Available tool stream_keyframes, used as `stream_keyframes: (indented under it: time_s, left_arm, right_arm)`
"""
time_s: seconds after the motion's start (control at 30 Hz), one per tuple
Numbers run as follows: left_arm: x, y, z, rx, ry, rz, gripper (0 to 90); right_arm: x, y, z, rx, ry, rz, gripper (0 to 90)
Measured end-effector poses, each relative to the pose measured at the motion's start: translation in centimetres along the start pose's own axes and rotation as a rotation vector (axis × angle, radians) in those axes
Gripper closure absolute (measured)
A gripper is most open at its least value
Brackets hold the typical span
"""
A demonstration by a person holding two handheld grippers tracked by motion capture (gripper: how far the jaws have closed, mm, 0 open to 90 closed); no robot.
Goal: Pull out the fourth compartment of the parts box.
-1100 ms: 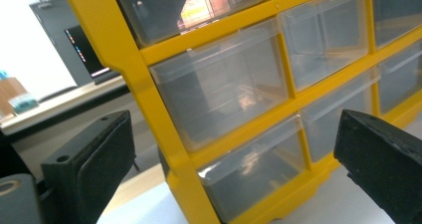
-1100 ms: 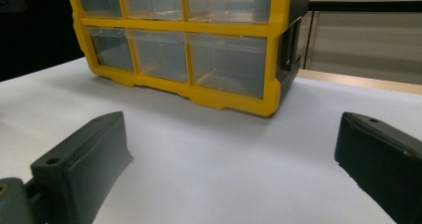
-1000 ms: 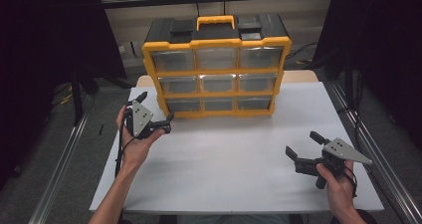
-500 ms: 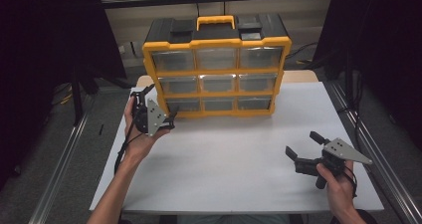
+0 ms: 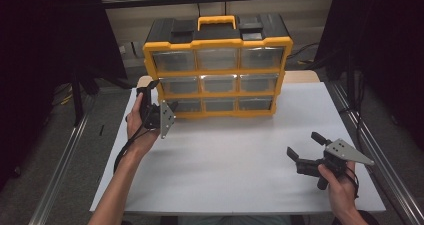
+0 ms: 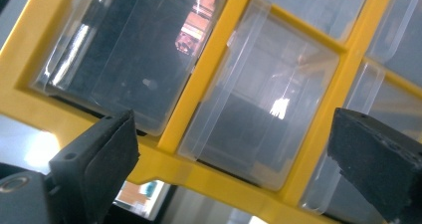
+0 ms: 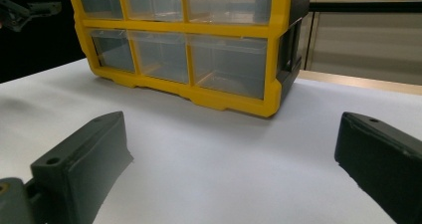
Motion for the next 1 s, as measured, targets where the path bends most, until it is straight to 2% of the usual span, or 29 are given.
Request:
stream_keyframes:
  time_s: [0.07,0.13,0.17,0.2,0.27,0.33,0.37,0.4,0.43,0.47,0.53,0.57,0.6,0.67,0.73,0.77,0.8,0.83,0.87,0.9,0.97,1.0]
  left_arm:
    - [-0.1,0.0,-0.2,-0.024,-0.010,0.010,8.7]
    - [-0.4,0.1,-0.4,-0.083,-0.013,0.011,11.4]
    - [-0.6,0.4,-0.7,-0.084,-0.028,-0.001,11.4]
    - [-0.6,0.4,-0.8,-0.108,-0.040,0.007,13.2]
    - [-1.0,0.5,-0.6,-0.130,-0.021,0.012,14.6]
    - [-1.3,0.9,-0.8,-0.138,-0.030,-0.003,16.9]
    - [-1.2,0.7,-0.8,-0.183,-0.046,0.009,17.6]
    - [-1.5,1.0,-0.9,-0.159,-0.038,0.006,18.5]
    - [-1.5,0.7,-0.8,-0.190,-0.047,0.012,20.1]
    - [-1.7,0.9,-0.8,-0.162,-0.040,0.007,20.3]
    - [-1.9,0.7,-0.8,-0.177,-0.048,0.015,23.3]
    - [-1.8,0.4,-0.9,-0.209,-0.071,0.024,23.8]
    - [-2.0,0.5,-0.9,-0.195,-0.061,0.025,24.6]
    - [-2.1,0.4,-1.2,-0.217,-0.077,0.024,29.0]
    - [-2.3,0.3,-1.4,-0.210,-0.089,0.030,29.6]
    - [-2.4,0.4,-1.5,-0.194,-0.088,0.025,29.9]
    - [-2.7,0.7,-1.5,-0.135,-0.054,0.019,31.3]
    - [-2.7,0.5,-1.7,-0.163,-0.080,0.032,31.3]
    - [-2.7,0.5,-1.6,-0.180,-0.076,0.036,34.5]
    - [-2.6,0.3,-1.8,-0.206,-0.105,0.044,35.1]
    - [-2.7,0.2,-1.7,-0.228,-0.098,0.049,37.7]
    - [-2.7,0.0,-1.5,-0.259,-0.095,0.056,39.6]
  right_arm:
    - [0.0,0.0,0.0,0.001,0.001,0.001,0.4]
    - [0.0,0.0,0.0,0.000,0.001,0.003,0.4]
    - [0.0,0.0,0.0,0.000,0.001,0.003,0.4]
    - [0.0,0.0,0.0,0.001,-0.001,-0.002,0.4]
    - [0.0,0.0,0.0,0.000,-0.001,-0.002,0.4]
    - [0.0,-0.1,0.0,0.001,-0.002,0.000,0.4]
    - [0.0,-0.1,0.0,0.002,-0.002,0.000,0.4]
    - [-0.1,-0.1,0.0,0.002,-0.002,0.000,0.4]
    - [-0.1,-0.1,0.0,-0.001,-0.004,-0.002,0.4]
    - [-0.1,-0.1,0.0,-0.001,-0.004,-0.001,0.4]
    - [-0.1,-0.1,0.0,0.002,-0.003,0.000,0.4]
    - [-0.1,-0.1,0.0,0.003,-0.001,0.000,0.4]
    - [-0.1,-0.1,0.0,0.003,-0.001,0.000,0.4]
    - [0.0,0.0,0.0,0.000,-0.002,-0.001,0.4]
    - [0.0,0.0,0.0,0.000,-0.001,-0.001,0.3]
    - [0.0,-0.1,0.0,-0.001,-0.001,0.000,0.4]
    - [0.0,-0.1,0.0,-0.001,-0.002,0.003,0.3]
    - [0.0,-0.1,0.0,-0.001,-0.002,0.003,0.3]
    - [0.0,-0.2,0.0,-0.003,-0.001,0.006,0.3]
    - [0.0,-0.1,0.0,-0.002,-0.002,0.004,0.4]
    - [0.0,-0.1,0.0,0.003,-0.001,0.002,0.4]
    - [0.0,-0.1,0.0,0.002,0.000,0.001,0.3]
Point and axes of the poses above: each handheld gripper's, and its own axes: x roughly backward along the jaws, z roughly out of its top, y roughly to its right, the point moved 10 cm from there along -x, roughly forward along the jaws, and after that the axes turned 15 degrees about x, right-handed, at the moved point
